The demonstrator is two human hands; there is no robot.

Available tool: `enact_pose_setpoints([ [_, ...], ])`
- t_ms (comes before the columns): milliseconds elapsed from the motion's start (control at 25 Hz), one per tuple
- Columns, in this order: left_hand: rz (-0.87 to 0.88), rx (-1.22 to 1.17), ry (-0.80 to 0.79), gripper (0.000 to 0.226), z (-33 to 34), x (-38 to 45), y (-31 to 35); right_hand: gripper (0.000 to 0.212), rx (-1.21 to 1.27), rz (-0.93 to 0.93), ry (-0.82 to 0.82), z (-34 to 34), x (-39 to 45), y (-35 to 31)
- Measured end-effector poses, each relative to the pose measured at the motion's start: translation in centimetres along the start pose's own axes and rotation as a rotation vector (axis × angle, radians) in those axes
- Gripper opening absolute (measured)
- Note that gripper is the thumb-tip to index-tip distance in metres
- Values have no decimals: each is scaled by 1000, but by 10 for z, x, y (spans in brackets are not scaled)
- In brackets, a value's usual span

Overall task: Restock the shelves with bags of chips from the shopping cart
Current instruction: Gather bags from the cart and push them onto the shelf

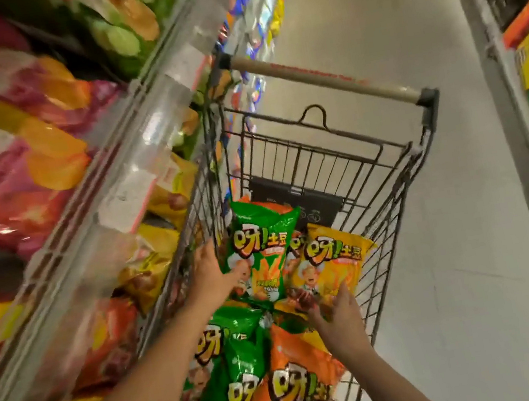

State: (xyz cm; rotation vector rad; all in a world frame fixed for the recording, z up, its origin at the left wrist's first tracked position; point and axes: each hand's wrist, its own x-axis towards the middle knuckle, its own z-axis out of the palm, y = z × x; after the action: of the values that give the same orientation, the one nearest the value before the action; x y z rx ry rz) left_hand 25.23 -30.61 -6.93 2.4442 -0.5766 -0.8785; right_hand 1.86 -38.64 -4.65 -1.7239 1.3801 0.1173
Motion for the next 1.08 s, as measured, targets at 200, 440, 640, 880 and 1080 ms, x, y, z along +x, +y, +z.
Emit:
enact_pose_setpoints([
  [200,-142,-226,-171,105,35,73,-18,91,70,204,150,13,56,8],
  [440,-131,-321,-218,80,59,61,-39,81,266,387,104,22,80,16],
  [640,-92,-376,-128,62,47,17,-34,60,354,259,49,9,67,11],
  [880,7,-537,167,50,6,-95,15,47,353,-92,-74,-55,25,-5],
  [1080,0,-757,482,47,-12,-240,38,37,213,-430,-281,-110,-25,-27],
])
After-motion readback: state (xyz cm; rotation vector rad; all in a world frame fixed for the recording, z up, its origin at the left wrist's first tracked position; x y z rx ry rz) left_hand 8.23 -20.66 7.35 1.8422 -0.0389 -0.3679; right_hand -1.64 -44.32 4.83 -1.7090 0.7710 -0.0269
